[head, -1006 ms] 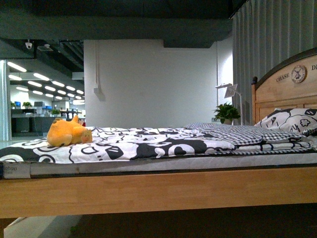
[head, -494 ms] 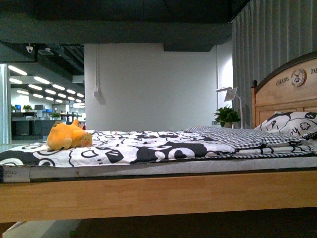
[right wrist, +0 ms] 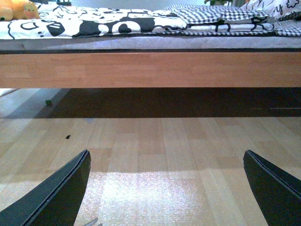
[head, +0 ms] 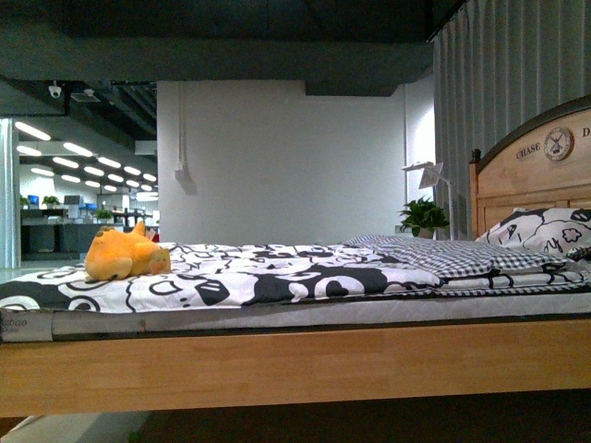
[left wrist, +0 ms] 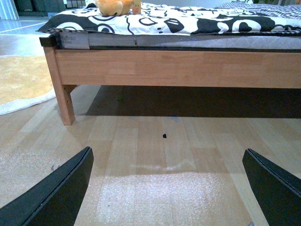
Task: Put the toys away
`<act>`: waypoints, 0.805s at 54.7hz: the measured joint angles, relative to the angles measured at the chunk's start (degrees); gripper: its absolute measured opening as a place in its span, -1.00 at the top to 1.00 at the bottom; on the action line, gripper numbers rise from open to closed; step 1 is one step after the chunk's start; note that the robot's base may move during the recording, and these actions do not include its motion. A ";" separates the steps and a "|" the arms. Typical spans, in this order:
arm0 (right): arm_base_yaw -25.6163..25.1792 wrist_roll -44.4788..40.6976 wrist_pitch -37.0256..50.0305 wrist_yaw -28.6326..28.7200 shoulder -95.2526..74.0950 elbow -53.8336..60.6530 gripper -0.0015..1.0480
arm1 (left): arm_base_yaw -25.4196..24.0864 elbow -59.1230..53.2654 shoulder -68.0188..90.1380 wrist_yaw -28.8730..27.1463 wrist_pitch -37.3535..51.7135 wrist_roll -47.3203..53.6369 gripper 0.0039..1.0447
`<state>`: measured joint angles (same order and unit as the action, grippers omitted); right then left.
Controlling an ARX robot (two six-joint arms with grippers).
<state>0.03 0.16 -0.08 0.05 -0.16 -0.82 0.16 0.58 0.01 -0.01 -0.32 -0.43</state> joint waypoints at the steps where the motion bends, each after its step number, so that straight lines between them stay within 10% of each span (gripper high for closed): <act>1: 0.00 0.00 0.00 0.00 0.00 0.00 -0.87 | 0.00 0.00 0.00 0.00 0.00 0.00 -0.88; 44: 0.00 -0.02 0.00 0.00 0.00 0.00 -0.87 | 0.00 0.00 0.00 -0.02 0.00 0.00 -0.88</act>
<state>0.03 0.14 -0.08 0.05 -0.16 -0.82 0.16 0.58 0.01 -0.03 -0.32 -0.43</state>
